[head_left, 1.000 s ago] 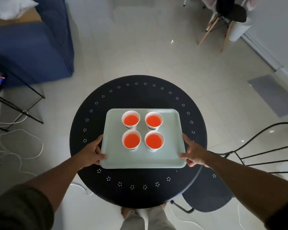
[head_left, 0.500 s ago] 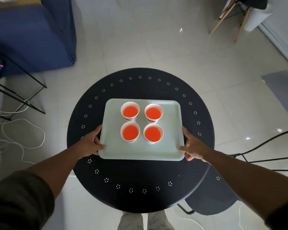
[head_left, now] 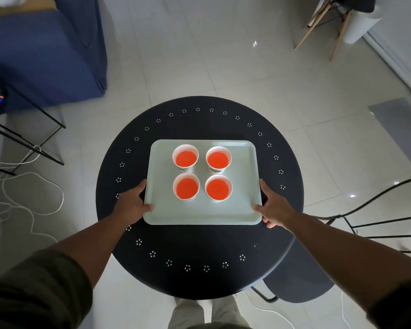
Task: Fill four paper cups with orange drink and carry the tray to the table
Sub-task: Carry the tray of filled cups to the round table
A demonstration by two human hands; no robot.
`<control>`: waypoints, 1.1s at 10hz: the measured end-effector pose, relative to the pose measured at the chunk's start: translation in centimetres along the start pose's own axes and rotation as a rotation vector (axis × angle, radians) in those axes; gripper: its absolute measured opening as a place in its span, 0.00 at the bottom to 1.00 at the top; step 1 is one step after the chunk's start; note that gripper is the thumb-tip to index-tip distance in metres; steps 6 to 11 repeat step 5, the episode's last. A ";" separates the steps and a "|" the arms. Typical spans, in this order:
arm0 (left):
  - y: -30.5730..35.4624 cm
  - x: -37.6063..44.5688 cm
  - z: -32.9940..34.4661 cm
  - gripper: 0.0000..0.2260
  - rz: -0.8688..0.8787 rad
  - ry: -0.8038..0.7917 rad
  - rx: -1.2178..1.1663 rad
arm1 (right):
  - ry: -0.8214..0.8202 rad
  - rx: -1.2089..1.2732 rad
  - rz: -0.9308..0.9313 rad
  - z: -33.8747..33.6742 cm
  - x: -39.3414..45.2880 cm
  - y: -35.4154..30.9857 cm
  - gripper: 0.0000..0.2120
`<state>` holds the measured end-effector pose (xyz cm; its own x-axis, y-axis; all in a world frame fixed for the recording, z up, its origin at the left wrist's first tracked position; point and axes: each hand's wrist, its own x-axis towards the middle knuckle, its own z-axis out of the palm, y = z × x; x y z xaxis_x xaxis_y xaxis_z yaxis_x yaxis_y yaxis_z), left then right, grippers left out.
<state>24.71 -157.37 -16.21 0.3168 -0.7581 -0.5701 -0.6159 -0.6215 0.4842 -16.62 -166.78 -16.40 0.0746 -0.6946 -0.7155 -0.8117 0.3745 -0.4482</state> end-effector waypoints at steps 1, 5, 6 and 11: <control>-0.1 -0.5 0.4 0.36 0.066 0.107 0.080 | 0.028 -0.029 0.010 0.6 -0.7 0.3 0.46; -1.9 -5.5 0.1 0.27 0.118 0.104 0.183 | 0.087 -0.378 -0.135 0.4 -2.8 3.4 0.41; -1.9 -5.5 0.1 0.27 0.118 0.104 0.183 | 0.087 -0.378 -0.135 0.4 -2.8 3.4 0.41; -1.9 -5.5 0.1 0.27 0.118 0.104 0.183 | 0.087 -0.378 -0.135 0.4 -2.8 3.4 0.41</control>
